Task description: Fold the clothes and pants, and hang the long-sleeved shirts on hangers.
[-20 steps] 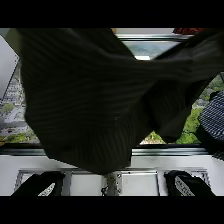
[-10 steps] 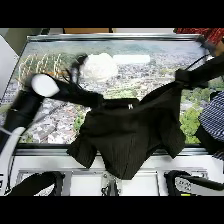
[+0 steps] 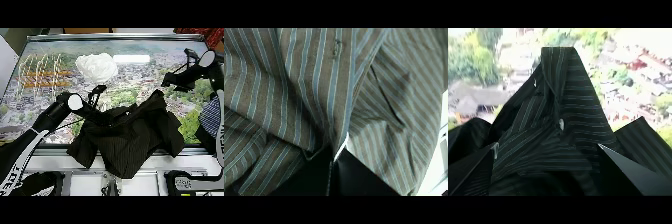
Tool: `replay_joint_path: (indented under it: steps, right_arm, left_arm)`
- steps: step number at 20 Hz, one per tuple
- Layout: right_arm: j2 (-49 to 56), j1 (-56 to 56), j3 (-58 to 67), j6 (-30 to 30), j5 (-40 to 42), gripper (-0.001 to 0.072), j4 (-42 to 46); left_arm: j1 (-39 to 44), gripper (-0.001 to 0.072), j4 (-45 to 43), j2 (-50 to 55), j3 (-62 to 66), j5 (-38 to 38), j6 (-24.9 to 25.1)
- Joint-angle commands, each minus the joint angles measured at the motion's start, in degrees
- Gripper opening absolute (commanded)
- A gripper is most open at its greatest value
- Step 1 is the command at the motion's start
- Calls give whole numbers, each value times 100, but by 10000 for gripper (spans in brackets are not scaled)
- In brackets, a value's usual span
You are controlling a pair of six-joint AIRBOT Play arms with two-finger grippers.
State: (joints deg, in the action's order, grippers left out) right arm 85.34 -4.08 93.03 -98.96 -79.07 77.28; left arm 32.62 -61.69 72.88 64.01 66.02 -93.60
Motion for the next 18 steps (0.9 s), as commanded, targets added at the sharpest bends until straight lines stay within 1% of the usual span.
replay_joint_path:
  steps: [1,4,7,9,11,12,14,16,18]
  right_arm:
    - [-597,-74,-127,-584,-37,677,17]
    - [-979,173,-822,-1757,-46,677,13]
    - [-905,614,-1458,-2747,479,677,15]
    - [-721,894,-1587,-3335,975,676,20]
    - [-503,1121,-1587,-3727,1237,670,122]
    - [-391,1191,-1587,-3921,1222,650,273]
    - [-225,1215,-1587,-3974,1167,650,417]
    - [-107,1213,-1587,-4199,861,650,662]
    - [-13,1217,-1587,-4207,702,650,785]
  left_arm:
    - [-61,14,-9,28,-39,-26,22]
    - [-57,14,-7,28,-39,-31,37]
    - [-46,13,-9,28,-42,-26,131]
    - [-46,14,-13,28,-42,-39,184]
    - [-46,14,-13,31,-55,-63,190]
    - [-46,14,-11,31,-57,-72,188]
    - [-48,14,-15,31,-57,-90,188]
    - [-48,14,-26,31,-57,-96,192]
    - [-48,14,-22,31,-57,-146,190]
